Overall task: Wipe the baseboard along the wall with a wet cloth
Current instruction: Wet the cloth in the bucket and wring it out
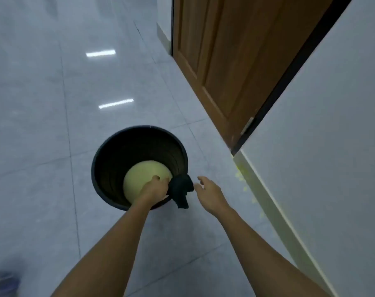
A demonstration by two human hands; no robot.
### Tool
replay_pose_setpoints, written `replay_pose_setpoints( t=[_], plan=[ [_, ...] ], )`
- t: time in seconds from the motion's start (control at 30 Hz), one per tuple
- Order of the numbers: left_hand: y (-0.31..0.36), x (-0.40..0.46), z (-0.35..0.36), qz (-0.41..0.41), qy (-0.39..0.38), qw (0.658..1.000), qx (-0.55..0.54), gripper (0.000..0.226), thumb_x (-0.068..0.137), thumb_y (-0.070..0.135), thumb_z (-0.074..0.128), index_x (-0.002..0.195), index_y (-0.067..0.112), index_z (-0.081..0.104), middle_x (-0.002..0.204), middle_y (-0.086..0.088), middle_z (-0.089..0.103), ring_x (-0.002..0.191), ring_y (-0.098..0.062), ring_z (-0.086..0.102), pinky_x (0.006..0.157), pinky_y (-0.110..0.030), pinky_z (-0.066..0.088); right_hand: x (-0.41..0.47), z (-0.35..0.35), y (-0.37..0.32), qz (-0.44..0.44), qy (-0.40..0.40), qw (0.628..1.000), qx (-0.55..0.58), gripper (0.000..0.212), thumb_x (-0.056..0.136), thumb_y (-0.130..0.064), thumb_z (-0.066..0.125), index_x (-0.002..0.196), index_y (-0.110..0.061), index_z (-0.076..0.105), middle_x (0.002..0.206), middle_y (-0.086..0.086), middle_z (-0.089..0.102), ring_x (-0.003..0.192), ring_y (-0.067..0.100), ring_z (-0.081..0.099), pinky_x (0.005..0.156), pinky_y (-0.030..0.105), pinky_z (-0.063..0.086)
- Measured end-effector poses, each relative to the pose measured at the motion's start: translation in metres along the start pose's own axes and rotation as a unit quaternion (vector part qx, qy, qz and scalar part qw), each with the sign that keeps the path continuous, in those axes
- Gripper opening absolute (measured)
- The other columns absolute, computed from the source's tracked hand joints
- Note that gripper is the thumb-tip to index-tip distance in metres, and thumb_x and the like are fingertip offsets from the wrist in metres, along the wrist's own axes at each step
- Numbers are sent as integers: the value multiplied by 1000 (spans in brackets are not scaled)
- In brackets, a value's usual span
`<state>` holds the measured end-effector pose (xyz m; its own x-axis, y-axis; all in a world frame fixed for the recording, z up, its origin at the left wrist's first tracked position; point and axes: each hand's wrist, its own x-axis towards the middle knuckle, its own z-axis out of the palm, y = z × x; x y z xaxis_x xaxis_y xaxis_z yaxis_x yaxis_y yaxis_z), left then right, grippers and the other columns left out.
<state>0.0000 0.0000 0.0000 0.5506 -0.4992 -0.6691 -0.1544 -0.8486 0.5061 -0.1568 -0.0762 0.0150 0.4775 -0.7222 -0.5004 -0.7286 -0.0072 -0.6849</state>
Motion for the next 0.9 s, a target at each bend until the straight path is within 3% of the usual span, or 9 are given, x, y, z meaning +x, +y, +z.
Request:
replay_pose_setpoints(
  t=[0.1, 0.2, 0.3, 0.43, 0.53, 0.63, 0.77, 0.9],
  plan=[
    [-12, 35, 25, -43, -46, 995, -83, 65, 101, 50, 27, 137, -1, 47, 139, -18, 50, 127, -35, 46, 107, -36, 33, 30, 38, 22, 89, -30, 981, 168, 62, 97, -52, 35, 148, -18, 26, 149, 7, 35, 131, 27, 38, 106, 44, 37],
    [-16, 51, 25, -25, -85, 986, -140, 60, 96, 53, 42, 121, 1, 59, 117, -13, 63, 114, -33, 58, 99, -35, 42, 38, 57, 33, 123, -102, 913, 375, 56, 98, -47, 38, 143, -13, 35, 143, 9, 43, 114, 28, 49, 87, 43, 50],
    [-20, 48, 16, 33, -70, 976, -205, 44, 93, 40, 57, 114, 1, 64, 106, -16, 70, 100, -30, 67, 95, -43, 54, 25, 59, 36, 96, -80, 906, 405, 47, 99, -35, 45, 140, -10, 40, 137, 11, 50, 103, 25, 54, 78, 38, 51],
    [-14, -3, 4, 141, -3, 947, -289, 25, 92, 19, 63, 110, 2, 65, 102, -12, 68, 96, -27, 66, 81, -36, 57, -19, 37, 29, 49, -5, 918, 395, 28, 96, -23, 55, 122, -12, 52, 126, 10, 59, 102, 27, 60, 68, 33, 54],
    [-3, -70, -9, 247, -3, 919, -307, 18, 90, 14, 66, 106, 6, 66, 97, -11, 68, 97, -30, 66, 75, -33, 57, -76, 8, 25, 14, -18, 920, 392, 27, 94, -19, 57, 118, -8, 55, 118, 12, 63, 102, 28, 64, 75, 36, 55],
    [17, -130, -16, 318, -70, 916, -235, 18, 89, 17, 68, 105, 9, 66, 99, -11, 70, 96, -27, 68, 73, -29, 57, -125, -17, 35, -10, -61, 928, 368, 24, 88, -27, 62, 107, -13, 56, 119, 9, 64, 109, 25, 61, 97, 47, 41],
    [35, -209, -16, 399, -132, 907, -41, 23, 85, 18, 72, 106, 11, 69, 99, -3, 69, 89, -14, 65, 71, -18, 53, -192, -39, 46, -38, -125, 930, 342, 50, 74, -37, 68, 119, -20, 55, 126, 9, 60, 119, 29, 52, 104, 54, 36],
    [37, -266, 5, 449, -144, 880, 54, 17, 83, 22, 74, 99, 20, 69, 94, 6, 66, 88, -8, 61, 68, -14, 48, -236, -39, 60, -123, -143, 873, 449, 58, 68, -25, 79, 120, -12, 57, 123, 19, 61, 115, 37, 55, 107, 55, 35]
  ],
)
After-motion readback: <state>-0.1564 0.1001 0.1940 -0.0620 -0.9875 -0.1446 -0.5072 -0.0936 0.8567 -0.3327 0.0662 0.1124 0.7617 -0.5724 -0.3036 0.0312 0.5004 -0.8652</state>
